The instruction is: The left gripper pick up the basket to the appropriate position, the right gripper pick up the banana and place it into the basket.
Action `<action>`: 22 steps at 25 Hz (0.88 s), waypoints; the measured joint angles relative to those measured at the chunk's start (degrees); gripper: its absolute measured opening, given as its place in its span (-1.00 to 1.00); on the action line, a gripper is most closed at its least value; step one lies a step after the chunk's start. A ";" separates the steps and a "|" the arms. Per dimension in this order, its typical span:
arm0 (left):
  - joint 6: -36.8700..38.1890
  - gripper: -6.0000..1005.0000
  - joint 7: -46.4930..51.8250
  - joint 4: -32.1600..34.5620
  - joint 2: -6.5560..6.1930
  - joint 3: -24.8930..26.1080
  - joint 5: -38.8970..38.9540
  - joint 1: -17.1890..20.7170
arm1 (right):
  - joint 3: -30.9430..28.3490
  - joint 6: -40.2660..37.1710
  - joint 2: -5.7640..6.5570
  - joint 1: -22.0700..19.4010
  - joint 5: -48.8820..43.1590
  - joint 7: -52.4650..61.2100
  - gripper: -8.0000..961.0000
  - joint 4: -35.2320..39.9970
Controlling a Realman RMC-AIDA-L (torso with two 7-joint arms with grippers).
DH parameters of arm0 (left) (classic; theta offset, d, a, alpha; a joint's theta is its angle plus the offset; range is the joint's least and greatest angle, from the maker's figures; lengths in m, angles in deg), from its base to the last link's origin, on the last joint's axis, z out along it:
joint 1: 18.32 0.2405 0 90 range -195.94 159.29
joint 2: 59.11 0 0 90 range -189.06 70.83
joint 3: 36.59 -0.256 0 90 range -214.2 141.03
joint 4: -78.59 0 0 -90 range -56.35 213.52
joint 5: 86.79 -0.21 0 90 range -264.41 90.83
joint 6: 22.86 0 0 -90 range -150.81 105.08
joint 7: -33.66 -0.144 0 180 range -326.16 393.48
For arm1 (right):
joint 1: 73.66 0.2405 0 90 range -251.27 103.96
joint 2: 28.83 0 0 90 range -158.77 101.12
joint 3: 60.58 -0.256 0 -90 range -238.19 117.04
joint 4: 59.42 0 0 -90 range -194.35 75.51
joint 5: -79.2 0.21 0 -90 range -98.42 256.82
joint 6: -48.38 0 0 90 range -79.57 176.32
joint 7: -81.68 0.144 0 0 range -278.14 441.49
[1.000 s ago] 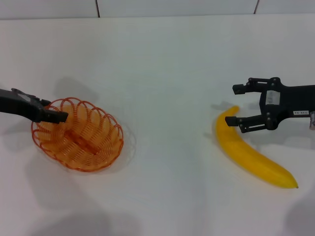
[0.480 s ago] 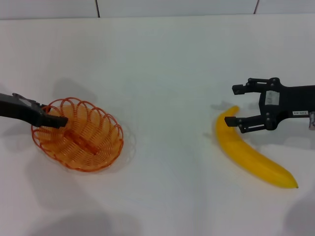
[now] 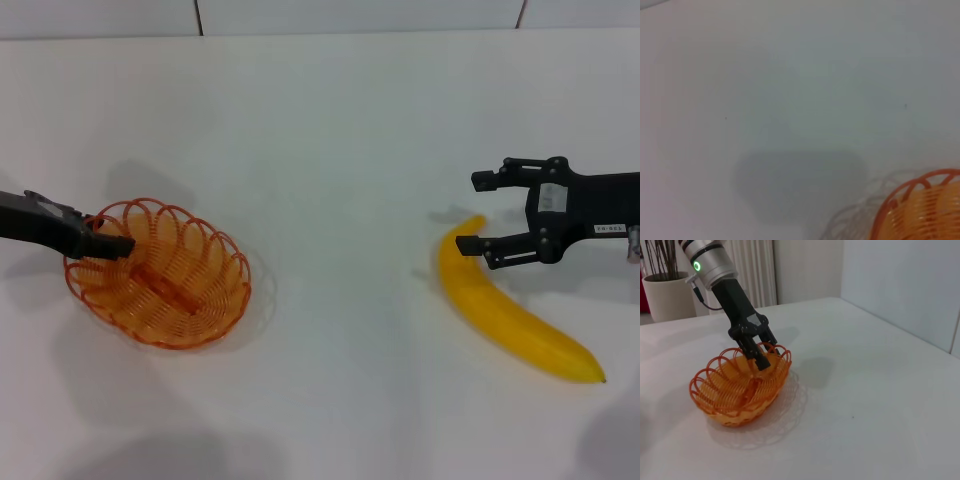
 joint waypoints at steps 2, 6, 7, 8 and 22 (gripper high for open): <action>-0.04 0.35 0.03 0.00 -0.02 0.00 0.00 0.00 | 0.00 0.00 0.00 0.01 0.02 0.01 0.87 0.00; -0.07 0.09 -0.30 0.00 -0.05 0.00 -0.02 -0.01 | 0.00 0.00 0.00 0.02 0.02 0.03 0.87 0.00; -0.07 0.01 -0.42 0.00 -0.05 0.00 -0.04 -0.01 | 0.00 0.00 0.00 0.02 0.02 0.03 0.87 0.00; -0.07 -0.08 -0.51 0.00 -0.06 0.00 -0.08 0.00 | 0.00 0.00 0.00 0.02 0.02 0.04 0.87 0.00; 2.15 -0.77 -1.08 1.83 -0.12 0.01 -0.35 -0.09 | -0.32 0.09 0.04 -0.03 -0.13 0.04 0.87 0.00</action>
